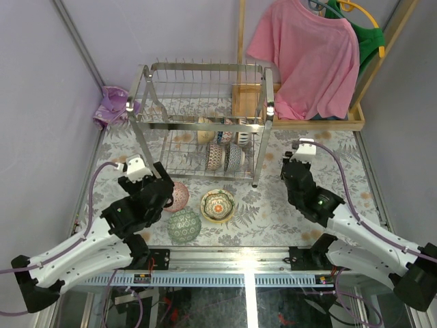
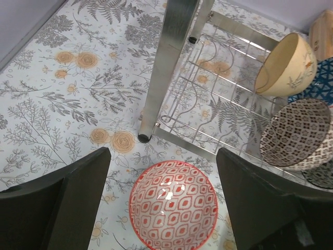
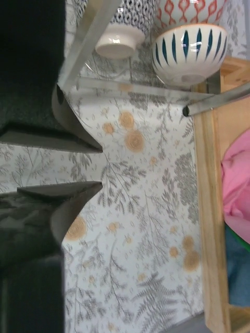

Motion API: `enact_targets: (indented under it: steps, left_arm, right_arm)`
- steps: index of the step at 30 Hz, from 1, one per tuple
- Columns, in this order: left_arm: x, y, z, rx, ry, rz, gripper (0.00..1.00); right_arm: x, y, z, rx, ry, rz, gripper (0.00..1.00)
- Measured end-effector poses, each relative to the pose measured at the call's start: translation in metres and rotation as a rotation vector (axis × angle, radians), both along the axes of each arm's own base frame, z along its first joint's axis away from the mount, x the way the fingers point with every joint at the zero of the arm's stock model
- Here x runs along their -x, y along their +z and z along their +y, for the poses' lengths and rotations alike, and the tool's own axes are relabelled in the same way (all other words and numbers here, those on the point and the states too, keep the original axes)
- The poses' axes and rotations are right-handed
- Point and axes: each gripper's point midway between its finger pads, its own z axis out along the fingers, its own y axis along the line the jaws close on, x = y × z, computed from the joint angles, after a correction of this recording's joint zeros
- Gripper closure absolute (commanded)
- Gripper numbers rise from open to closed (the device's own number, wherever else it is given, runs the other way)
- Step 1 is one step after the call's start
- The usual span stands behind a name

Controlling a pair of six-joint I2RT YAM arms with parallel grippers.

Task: Load the bowls into the dish rack
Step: Move the dish rack to the center of the board.

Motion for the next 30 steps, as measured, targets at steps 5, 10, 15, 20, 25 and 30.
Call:
enact_targets:
  steps: [5, 10, 15, 20, 25, 30]
  left_arm:
    - [-0.012, -0.008, 0.006, -0.021, 0.021, -0.017, 0.37]
    - [-0.027, -0.013, 0.014, -0.035, 0.027, -0.043, 0.36]
    - [-0.039, -0.01, 0.024, -0.043, 0.047, -0.057, 0.25]
    - [-0.05, -0.009, 0.039, -0.039, 0.072, -0.087, 0.17]
    - [-0.069, -0.014, 0.052, -0.023, 0.069, -0.096, 0.18]
    - [-0.085, -0.03, 0.045, -0.016, 0.0, -0.077, 0.23]
  right_arm:
    - [0.008, -0.009, 0.01, -0.037, 0.108, -0.009, 0.37]
    - [0.014, -0.018, 0.029, -0.087, 0.22, -0.004, 0.31]
    - [0.014, -0.017, 0.044, -0.126, 0.286, -0.011, 0.28]
    - [0.009, -0.017, 0.054, -0.145, 0.313, -0.022, 0.26]
    - [0.009, -0.021, 0.064, -0.171, 0.363, -0.043, 0.26]
    - [0.016, -0.03, 0.072, -0.176, 0.417, -0.059, 0.25]
